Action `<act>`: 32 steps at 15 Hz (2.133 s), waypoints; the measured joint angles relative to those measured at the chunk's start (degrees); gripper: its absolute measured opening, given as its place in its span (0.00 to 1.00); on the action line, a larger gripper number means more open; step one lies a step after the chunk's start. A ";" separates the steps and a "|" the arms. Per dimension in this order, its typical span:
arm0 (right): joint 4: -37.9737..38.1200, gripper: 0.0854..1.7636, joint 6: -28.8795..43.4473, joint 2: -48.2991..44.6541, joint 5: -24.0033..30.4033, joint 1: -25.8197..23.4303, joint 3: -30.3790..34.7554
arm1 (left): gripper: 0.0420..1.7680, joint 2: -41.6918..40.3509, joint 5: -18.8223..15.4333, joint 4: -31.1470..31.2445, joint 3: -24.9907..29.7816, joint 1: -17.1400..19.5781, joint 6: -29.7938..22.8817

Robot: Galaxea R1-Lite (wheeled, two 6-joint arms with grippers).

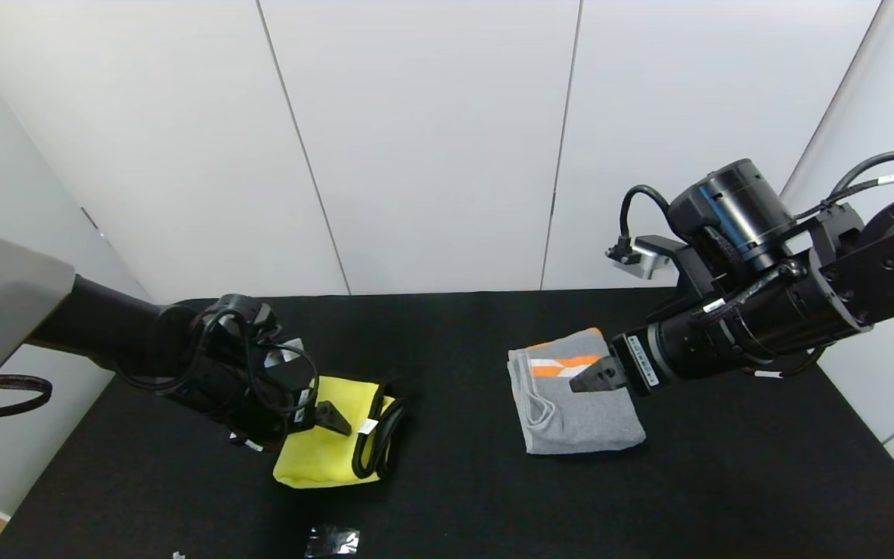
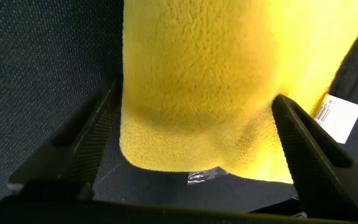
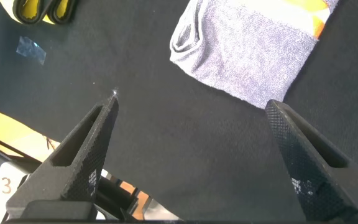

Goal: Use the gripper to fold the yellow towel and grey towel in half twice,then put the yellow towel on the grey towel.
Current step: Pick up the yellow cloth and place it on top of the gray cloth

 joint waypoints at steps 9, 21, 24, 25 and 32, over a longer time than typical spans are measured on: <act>0.00 0.97 0.00 0.07 0.61 0.09 0.00 | 0.77 0.44 0.06 -0.07 0.02 0.22 0.00; 0.00 0.97 -0.02 -0.12 1.54 -0.48 -0.06 | 0.09 -1.27 -0.18 0.11 -0.78 -0.06 -0.10; 0.06 0.97 0.00 -0.59 3.05 -1.33 -0.35 | 0.09 -2.61 -2.43 0.63 -1.16 -0.06 -0.32; 0.13 0.97 0.00 -0.76 4.08 -1.68 -0.46 | 0.09 -3.39 -3.43 0.77 -1.28 -0.11 -0.43; 0.68 0.97 -0.24 -2.16 5.23 -6.92 -2.04 | 0.09 -8.46 -6.00 1.07 -4.33 -2.74 -4.29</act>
